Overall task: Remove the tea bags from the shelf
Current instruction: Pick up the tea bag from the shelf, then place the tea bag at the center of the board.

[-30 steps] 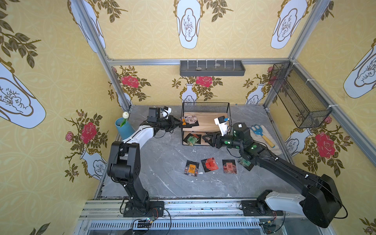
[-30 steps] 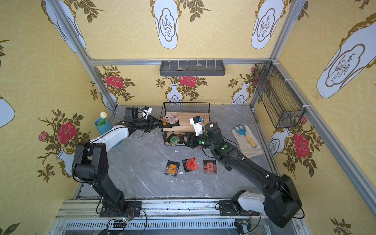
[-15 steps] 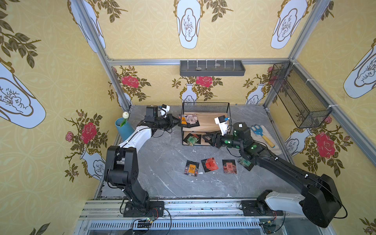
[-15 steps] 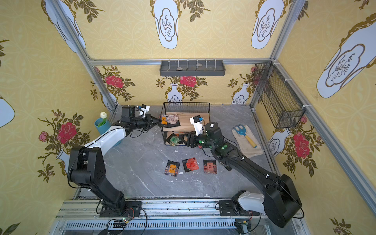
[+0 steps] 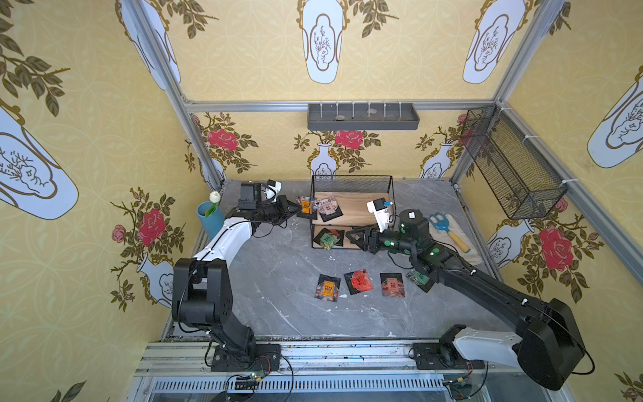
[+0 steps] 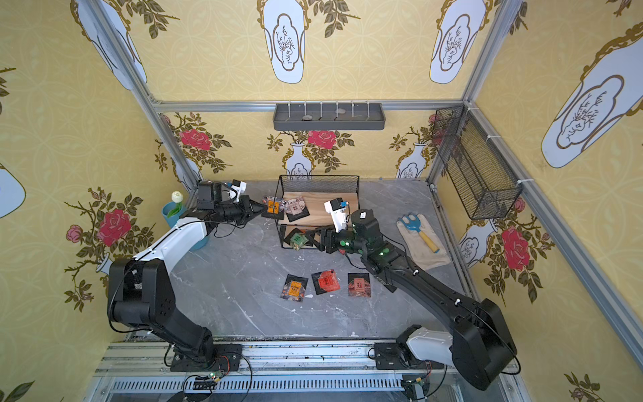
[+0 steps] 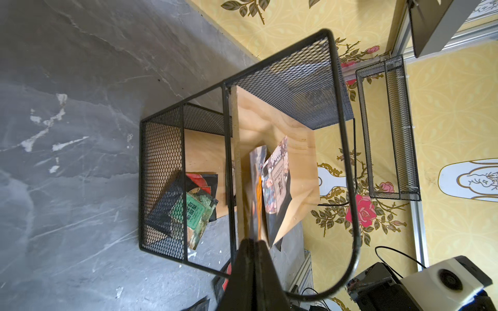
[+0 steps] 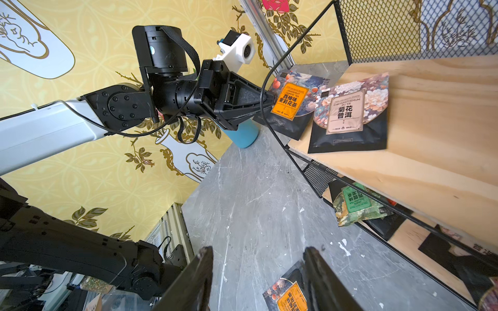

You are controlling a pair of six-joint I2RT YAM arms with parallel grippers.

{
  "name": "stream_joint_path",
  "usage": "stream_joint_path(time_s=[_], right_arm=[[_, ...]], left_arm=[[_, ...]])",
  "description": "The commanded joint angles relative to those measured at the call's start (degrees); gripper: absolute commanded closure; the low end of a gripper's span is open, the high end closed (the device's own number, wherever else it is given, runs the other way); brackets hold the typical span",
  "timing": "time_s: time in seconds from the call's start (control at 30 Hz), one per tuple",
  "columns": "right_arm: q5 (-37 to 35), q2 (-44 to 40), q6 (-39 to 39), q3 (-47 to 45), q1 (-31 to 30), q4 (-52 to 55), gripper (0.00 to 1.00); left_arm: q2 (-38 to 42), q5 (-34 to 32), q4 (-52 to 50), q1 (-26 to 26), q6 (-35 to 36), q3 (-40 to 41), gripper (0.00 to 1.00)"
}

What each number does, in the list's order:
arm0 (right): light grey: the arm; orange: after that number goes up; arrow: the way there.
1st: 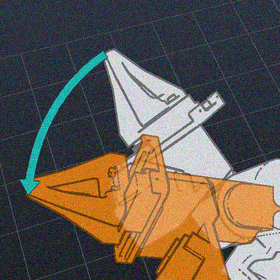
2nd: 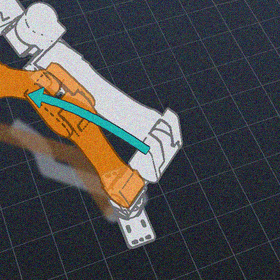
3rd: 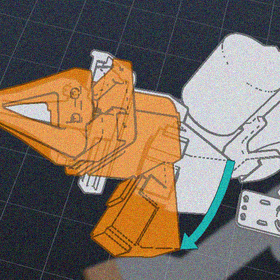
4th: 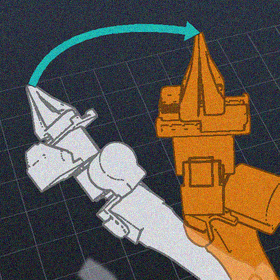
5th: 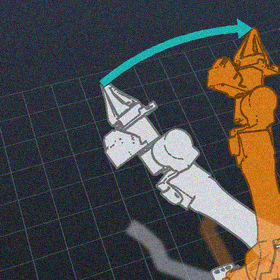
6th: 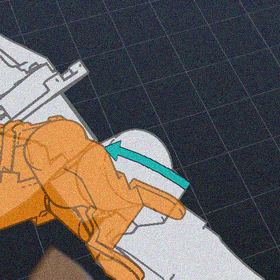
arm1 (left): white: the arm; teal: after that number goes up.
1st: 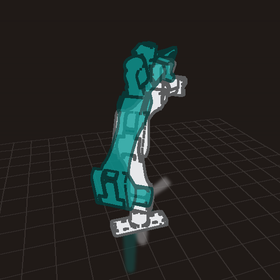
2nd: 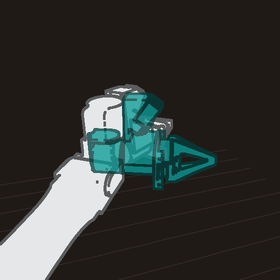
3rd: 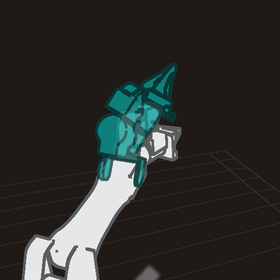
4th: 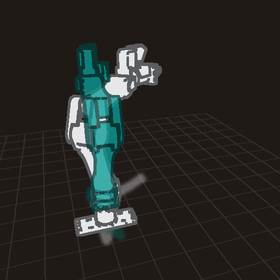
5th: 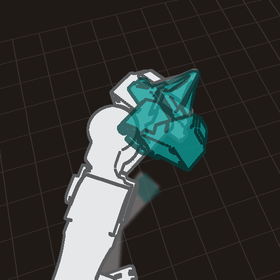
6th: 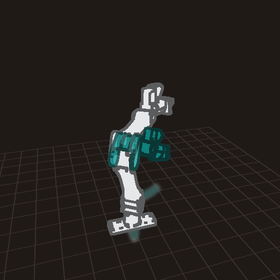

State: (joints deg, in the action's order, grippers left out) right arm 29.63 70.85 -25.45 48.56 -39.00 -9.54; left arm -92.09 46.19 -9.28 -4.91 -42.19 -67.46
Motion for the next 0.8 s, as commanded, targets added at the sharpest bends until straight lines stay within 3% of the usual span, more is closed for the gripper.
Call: stream_joint_path(time_s=[0.0,0.4,0.77], right_arm=[[0.34,-0.37,0.14,-0.01,0.06,-3.13,0.43],[0.67,-0.54,0.23,0.15,0.04,-3.19,0.43],[0.17,-1.67,0.56,-0.52,0.01,-2.1,0.43]], left_arm=[[1.26,-0.97,-0.27,1.01,0.64,1.48,1.0],[10.34,-3.23,-1.19,4.4,0.1,8.9,1.0],[22.04,-4.78,-2.24,4.37,-1.41,22.81,1.0]])
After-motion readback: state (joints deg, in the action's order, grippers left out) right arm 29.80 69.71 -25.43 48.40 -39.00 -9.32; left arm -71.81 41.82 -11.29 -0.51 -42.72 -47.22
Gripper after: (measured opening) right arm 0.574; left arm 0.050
